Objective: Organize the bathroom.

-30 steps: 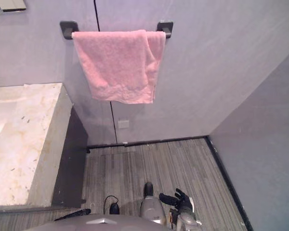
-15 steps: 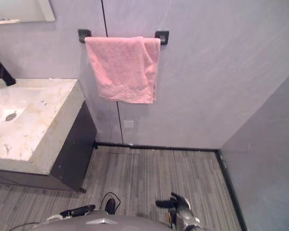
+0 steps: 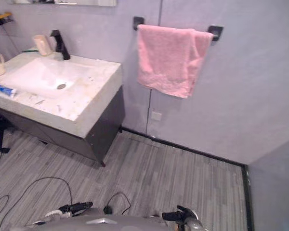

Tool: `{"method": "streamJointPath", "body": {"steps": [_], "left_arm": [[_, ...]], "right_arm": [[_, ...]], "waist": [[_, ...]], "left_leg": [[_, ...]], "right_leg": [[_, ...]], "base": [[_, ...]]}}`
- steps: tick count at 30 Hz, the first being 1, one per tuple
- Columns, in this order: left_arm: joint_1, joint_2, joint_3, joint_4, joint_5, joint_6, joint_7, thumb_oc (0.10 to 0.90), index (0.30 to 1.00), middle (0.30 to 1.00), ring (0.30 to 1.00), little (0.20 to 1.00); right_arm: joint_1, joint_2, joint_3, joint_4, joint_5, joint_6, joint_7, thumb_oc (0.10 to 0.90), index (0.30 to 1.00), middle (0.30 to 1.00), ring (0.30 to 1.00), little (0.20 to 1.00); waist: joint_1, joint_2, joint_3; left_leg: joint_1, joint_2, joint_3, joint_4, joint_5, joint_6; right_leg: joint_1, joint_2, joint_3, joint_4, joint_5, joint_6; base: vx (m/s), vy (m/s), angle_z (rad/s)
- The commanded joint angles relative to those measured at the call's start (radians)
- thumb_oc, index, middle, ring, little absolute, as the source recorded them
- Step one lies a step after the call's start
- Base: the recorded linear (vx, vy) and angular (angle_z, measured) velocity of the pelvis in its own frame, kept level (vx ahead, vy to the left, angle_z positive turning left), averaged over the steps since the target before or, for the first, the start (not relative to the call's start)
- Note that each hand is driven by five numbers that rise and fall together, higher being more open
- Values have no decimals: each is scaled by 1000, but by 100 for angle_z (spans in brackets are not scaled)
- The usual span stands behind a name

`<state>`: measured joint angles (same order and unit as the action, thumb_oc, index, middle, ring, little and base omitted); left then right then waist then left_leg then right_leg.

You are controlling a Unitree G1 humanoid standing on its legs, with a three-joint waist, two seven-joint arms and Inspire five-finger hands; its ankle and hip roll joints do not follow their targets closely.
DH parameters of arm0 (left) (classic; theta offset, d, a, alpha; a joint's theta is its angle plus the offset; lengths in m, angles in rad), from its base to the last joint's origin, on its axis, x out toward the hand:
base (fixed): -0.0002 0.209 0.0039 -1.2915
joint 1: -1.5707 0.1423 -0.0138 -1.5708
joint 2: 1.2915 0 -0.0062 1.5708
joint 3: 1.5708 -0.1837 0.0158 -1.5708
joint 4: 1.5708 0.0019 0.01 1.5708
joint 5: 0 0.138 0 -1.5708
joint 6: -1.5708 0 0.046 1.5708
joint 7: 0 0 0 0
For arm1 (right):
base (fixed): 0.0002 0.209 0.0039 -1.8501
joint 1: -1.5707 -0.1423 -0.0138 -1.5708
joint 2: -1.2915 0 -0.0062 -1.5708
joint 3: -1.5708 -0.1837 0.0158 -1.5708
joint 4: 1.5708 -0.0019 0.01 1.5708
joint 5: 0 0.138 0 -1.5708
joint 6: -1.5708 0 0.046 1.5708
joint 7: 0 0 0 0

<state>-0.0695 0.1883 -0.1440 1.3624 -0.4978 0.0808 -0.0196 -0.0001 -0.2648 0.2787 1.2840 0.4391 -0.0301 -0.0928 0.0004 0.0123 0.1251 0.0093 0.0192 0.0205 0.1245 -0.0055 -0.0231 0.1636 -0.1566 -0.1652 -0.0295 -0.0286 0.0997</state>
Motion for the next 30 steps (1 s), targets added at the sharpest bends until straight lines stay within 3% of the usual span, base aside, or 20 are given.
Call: {"method": "streamJointPath", "body": {"steps": [1, 4, 6, 8, 9, 12, 13, 14, 15, 17, 18, 19, 20, 21, 22, 24, 25, 28, 30], "left_arm": [[43, 15, 13, -2, 50, -16, 12, 800, 900, 900, 900, 900], [32, 12, 24, 1, 87, -12, 15, 800, 900, 900, 900, 900], [31, 12, 19, 4, 98, -15, 13, 800, 900, 900, 900, 900], [37, 12, 10, 12, 101, -17, 12, 800, 900, 900, 900, 900], [41, 21, 0, 4, 84, 1, 24, 800, 900, 900, 900, 900], [37, 26, -15, 11, 63, 23, 49, 800, 900, 900, 900, 900], [36, 26, -16, 12, 61, 24, 50, 800, 900, 900, 900, 900], [35, 25, -30, 11, 67, 21, 62, 800, 900, 900, 900, 900], [35, 27, -37, 7, 66, 18, 65, 800, 900, 900, 900, 900], [34, 29, -41, 5, 70, 17, 64, 800, 900, 900, 900, 900], [18, 38, -74, -12, 80, 19, 53, 800, 900, 900, 900, 900], [8, 41, -86, -16, 68, 16, 48, 800, 900, 900, 900, 900], [-17, 39, -112, -26, 76, 13, 40, 800, 900, 900, 900, 900], [-21, 38, -116, -29, 82, 14, 39, 800, 900, 900, 900, 900], [-33, 34, -121, -38, 100, 17, 50, 800, 900, 900, 900, 900], [-38, 31, -122, -45, 98, 15, 54, 800, 900, 900, 900, 900], [-50, 20, -119, -57, 109, 10, 60, 800, 900, 900, 900, 900], [-76, 3, -112, -62, 113, -4, 62, 800, 900, 900, 900, 900], [-90, -5, -108, -67, 107, -10, 65, 800, 900, 900, 900, 900]], "right_arm": [[-71, 7, -19, 11, -50, 10, 22, 800, 900, 900, 900, 900], [-69, -14, -41, 24, -41, 27, 23, 800, 900, 900, 900, 900], [-71, -23, -58, 32, -31, 32, 22, 800, 900, 900, 900, 900], [-82, -29, -66, 39, -24, 32, 11, 800, 900, 900, 900, 900], [-94, -34, -65, 25, -23, 47, 9, 800, 900, 900, 900, 900], [-109, -44, -81, 1, -7, 78, 13, 800, 900, 900, 900, 900], [-110, -45, -83, 0, -12, 79, 15, 800, 900, 900, 900, 900], [-111, -54, -82, -5, -57, 90, 29, 800, 900, 900, 900, 900], [-110, -60, -79, -6, -78, 102, 45, 800, 900, 900, 900, 900], [-107, -61, -78, -5, -72, 105, 45, 800, 900, 900, 900, 900], [-95, -72, -74, 5, -40, 124, 41, 800, 900, 900, 900, 900], [-92, -75, -75, 11, -49, 128, 45, 800, 900, 900, 900, 900], [-80, -75, -76, 37, -32, 129, 46, 800, 900, 900, 900, 900], [-78, -73, -72, 41, -24, 127, 41, 800, 900, 900, 900, 900], [-69, -65, -64, 50, -27, 133, 46, 800, 900, 900, 900, 900], [-61, -62, -58, 50, -31, 137, 51, 800, 900, 900, 900, 900], [-40, -55, -46, 42, -36, 134, 51, 800, 900, 900, 900, 900], [-11, -45, -37, 41, -60, 135, 59, 800, 900, 900, 900, 900], [-14, -41, -28, 51, -68, 146, 67, 800, 900, 900, 900, 900]], "waist": [[5, -56, -24], [-16, -31, -43], [-17, -23, -49], [-12, -14, -49], [-4, -10, -43], [13, -11, -27], [15, -12, -25], [19, -13, -10], [15, -8, -3], [11, -5, -1], [-26, 14, 9], [-40, 19, 12], [-72, 26, 13], [-77, 23, 15], [-97, 10, 23], [-115, -3, 30], [-150, -33, 32], [-179, -67, 32], [-187, -74, 32]], "left_leg": [[12, 77, 72, -35, 74, -23], [87, 170, 169, -93, 128, -69], [107, 182, 200, -120, 132, -78], [125, 157, 228, -168, 96, -62], [122, 131, 207, -169, 76, -46], [110, 68, 179, -151, 44, -12], [109, 61, 178, -148, 42, -9], [116, 17, 165, -145, 26, 17], [120, 1, 156, -147, 22, 28], [121, -6, 148, -150, 21, 33], [132, -36, 79, -173, 20, 55], [138, -42, 56, -181, 23, 59], [144, -70, 5, -186, 23, 74], [146, -79, -2, -182, 19, 75], [156, -104, -23, -168, 3, 80], [170, -119, -32, -162, -13, 80], [192, -155, -48, -151, -48, 77], [212, -206, -63, -102, -118, 78], [232, -234, -52, -74, -160, 85]], "right_leg": [[-56, 57, -25, -35, 74, -57], [-53, 21, -105, -34, 84, -40], [-53, -7, -134, -24, 93, -25], [-66, -60, -162, 19, 104, 6], [-83, -110, -151, 58, 125, 21], [-107, -220, -135, 132, 226, 23], [-109, -229, -132, 138, 234, 24], [-145, -298, -115, 231, 316, 27], [-171, -319, -96, 289, 341, 27], [-187, -314, -72, 325, 344, 25], [-277, -219, 53, 486, 331, 5], [-295, -183, 73, 510, 318, -3], [-348, -86, 106, 557, 312, -16], [-357, -68, 106, 549, 309, -15], [-386, -7, 104, 511, 300, -9], [-404, 35, 98, 460, 287, 2], [-428, 105, 87, 293, 272, 27], [-426, 152, 41, 74, 320, 41], [-428, 172, 19, 57, 327, 30]], "base": [[-149, 420, 72], [-149, 498, 156], [-105, 543, 149], [-44, 643, 135], [11, 656, 98], [30, 527, 88], [79, 575, 74], [97, 635, 80], [98, 635, 93], [70, 325, 58], [144, 461, 36], [275, 692, 111], [216, 382, 146], [330, 379, 219], [244, 167, 184], [310, 136, 124], [410, 109, 81], [442, 101, 66], [345, 81, 17]]}}
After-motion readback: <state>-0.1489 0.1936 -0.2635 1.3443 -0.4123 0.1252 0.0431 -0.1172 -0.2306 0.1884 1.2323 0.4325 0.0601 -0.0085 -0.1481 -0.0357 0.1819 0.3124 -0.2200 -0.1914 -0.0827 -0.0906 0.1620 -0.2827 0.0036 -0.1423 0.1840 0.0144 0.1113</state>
